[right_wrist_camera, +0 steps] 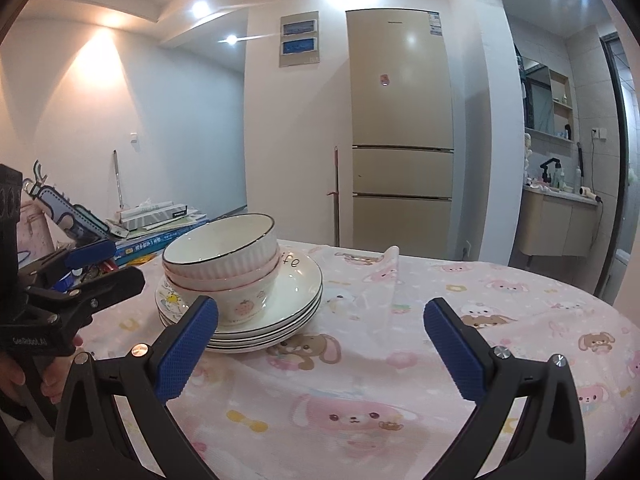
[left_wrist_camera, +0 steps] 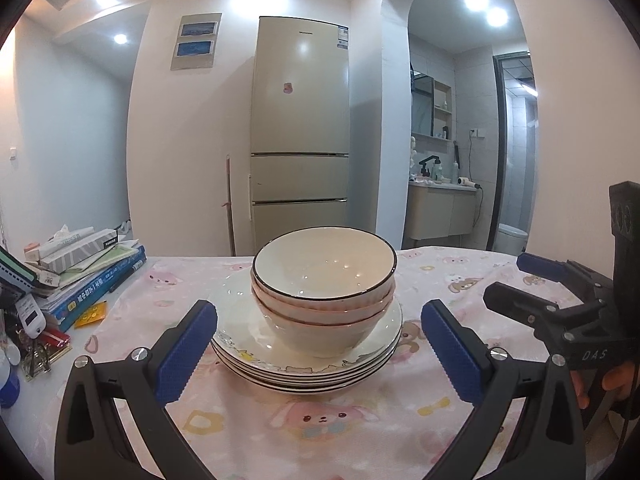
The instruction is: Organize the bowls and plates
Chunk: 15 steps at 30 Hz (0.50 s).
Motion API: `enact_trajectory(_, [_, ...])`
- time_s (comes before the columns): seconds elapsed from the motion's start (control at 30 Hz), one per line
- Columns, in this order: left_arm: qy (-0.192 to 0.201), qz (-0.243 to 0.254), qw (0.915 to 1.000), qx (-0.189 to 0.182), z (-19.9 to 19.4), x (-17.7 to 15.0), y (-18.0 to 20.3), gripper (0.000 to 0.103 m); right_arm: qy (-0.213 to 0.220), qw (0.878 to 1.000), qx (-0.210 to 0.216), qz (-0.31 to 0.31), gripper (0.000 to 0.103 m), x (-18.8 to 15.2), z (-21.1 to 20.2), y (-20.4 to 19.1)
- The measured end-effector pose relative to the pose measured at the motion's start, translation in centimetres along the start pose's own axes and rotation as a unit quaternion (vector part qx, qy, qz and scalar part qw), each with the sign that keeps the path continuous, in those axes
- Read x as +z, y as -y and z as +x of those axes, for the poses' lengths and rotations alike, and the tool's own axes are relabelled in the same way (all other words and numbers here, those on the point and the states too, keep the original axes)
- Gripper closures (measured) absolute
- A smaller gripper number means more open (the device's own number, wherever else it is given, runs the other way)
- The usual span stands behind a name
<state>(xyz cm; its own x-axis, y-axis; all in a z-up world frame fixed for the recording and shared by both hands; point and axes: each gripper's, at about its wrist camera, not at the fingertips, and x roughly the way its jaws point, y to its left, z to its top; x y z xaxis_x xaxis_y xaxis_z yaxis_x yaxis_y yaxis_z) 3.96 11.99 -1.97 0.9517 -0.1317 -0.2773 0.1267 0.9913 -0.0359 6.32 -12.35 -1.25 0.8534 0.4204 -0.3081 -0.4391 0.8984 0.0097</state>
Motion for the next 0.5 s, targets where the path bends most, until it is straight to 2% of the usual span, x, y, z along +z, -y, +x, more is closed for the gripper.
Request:
enact_trajectory(0.17, [-0.001,0.004,1.0000,0.003,0.06,-0.05,0.24,0.000,0.000,1.000,0.005,-0.017,0.000,0.03,-0.04,-0.58])
enact_trajectory(0.5, [-0.001,0.002,0.9999,0.010,0.15,-0.12,0.04,0.000,0.001,1.000,0.005,-0.012,0.000,0.07,-0.15,-0.36])
